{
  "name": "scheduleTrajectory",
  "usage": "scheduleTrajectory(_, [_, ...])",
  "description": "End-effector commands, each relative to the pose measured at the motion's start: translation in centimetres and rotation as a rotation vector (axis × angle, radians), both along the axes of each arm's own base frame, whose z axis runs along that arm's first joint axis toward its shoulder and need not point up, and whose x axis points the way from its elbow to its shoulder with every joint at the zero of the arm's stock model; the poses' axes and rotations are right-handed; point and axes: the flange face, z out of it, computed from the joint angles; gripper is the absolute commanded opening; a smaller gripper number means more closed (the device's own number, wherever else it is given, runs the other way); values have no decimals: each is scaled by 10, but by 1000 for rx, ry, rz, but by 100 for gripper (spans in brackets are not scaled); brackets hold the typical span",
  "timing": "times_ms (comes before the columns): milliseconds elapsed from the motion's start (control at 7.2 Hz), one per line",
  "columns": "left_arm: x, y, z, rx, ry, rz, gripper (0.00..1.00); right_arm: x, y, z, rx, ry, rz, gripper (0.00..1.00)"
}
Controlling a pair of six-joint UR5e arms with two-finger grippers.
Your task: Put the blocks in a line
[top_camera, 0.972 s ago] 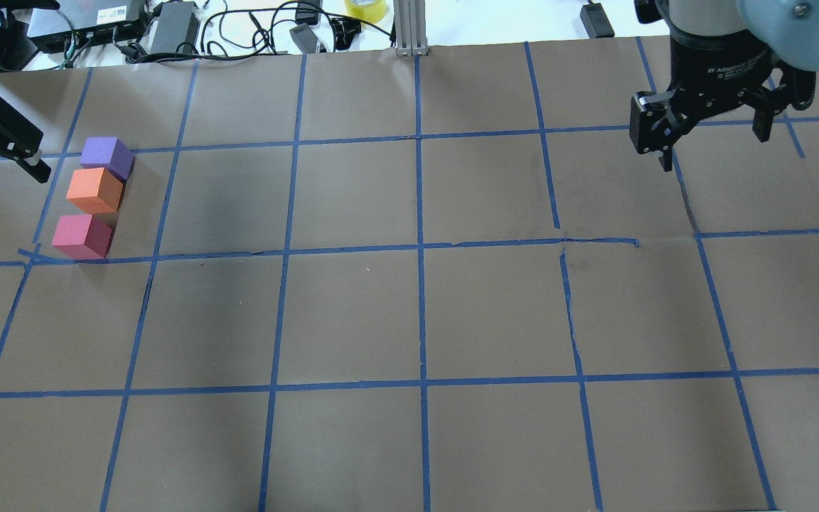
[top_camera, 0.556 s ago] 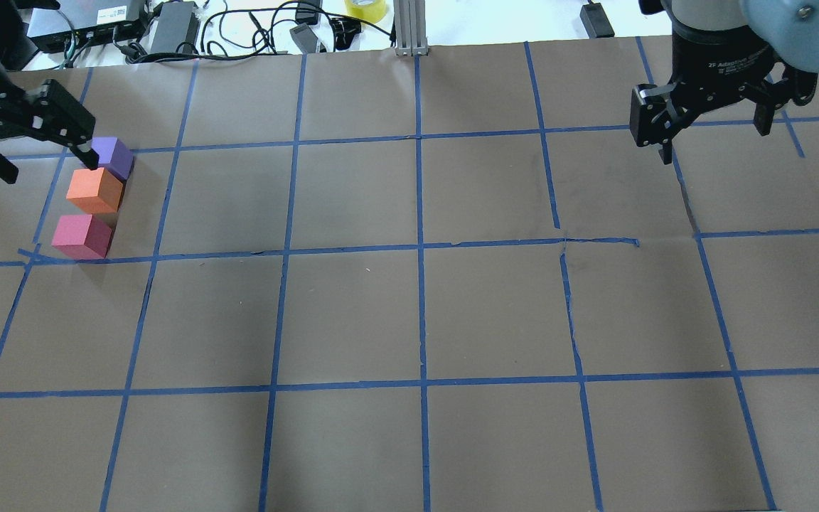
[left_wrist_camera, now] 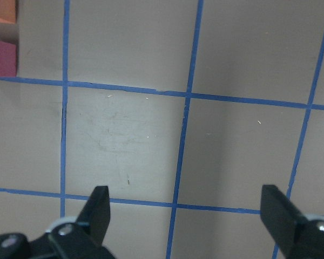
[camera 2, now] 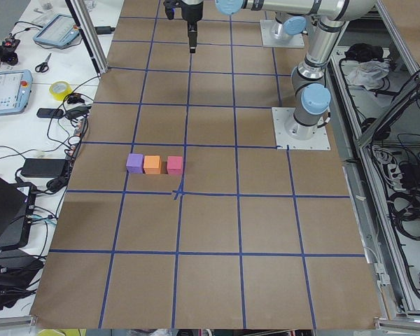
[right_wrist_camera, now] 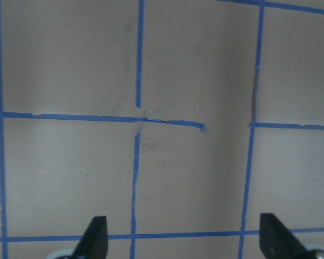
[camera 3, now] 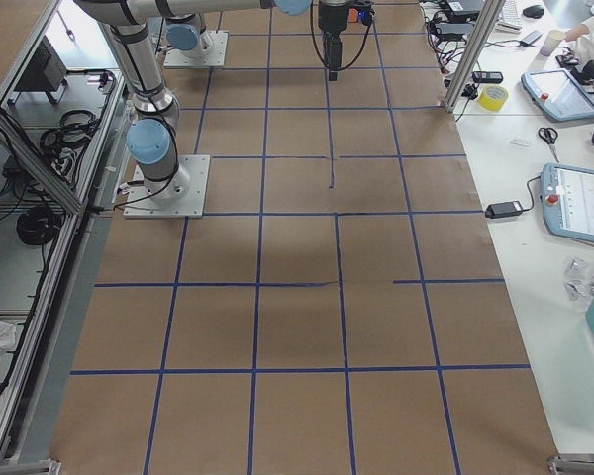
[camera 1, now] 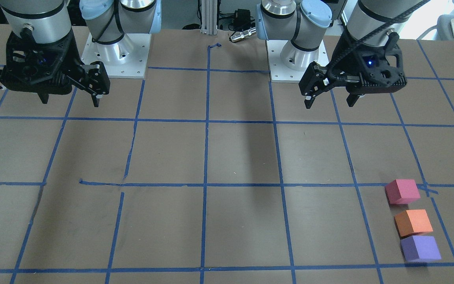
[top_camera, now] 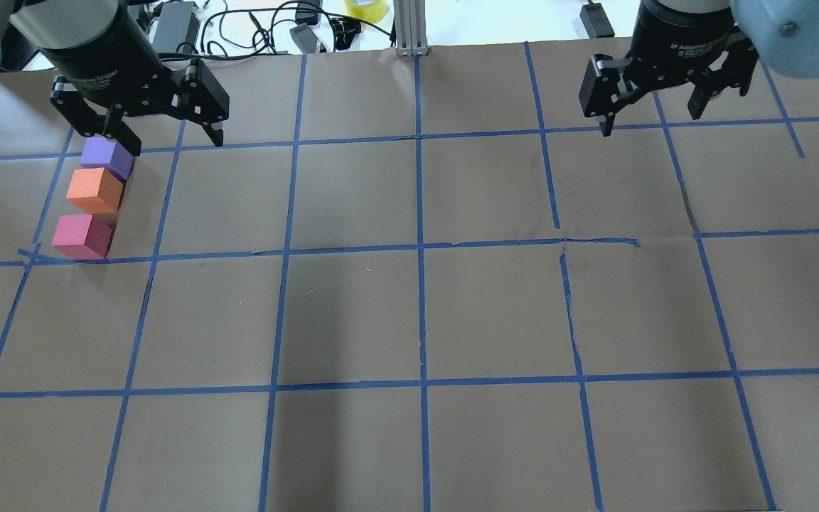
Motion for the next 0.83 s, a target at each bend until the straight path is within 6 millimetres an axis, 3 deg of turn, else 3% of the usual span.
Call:
scheduleTrajectory(0, [-11, 12, 5, -15, -1, -21, 100, 25, 6, 3, -7, -52, 81, 100])
scheduleTrajectory(278, [-13, 13, 0, 4, -1, -24, 100, 35, 12, 0, 19, -52, 124, 100])
scheduleTrajectory(694, [-13, 13, 5, -11, -1, -24, 100, 33, 11, -5, 29, -32, 122, 100])
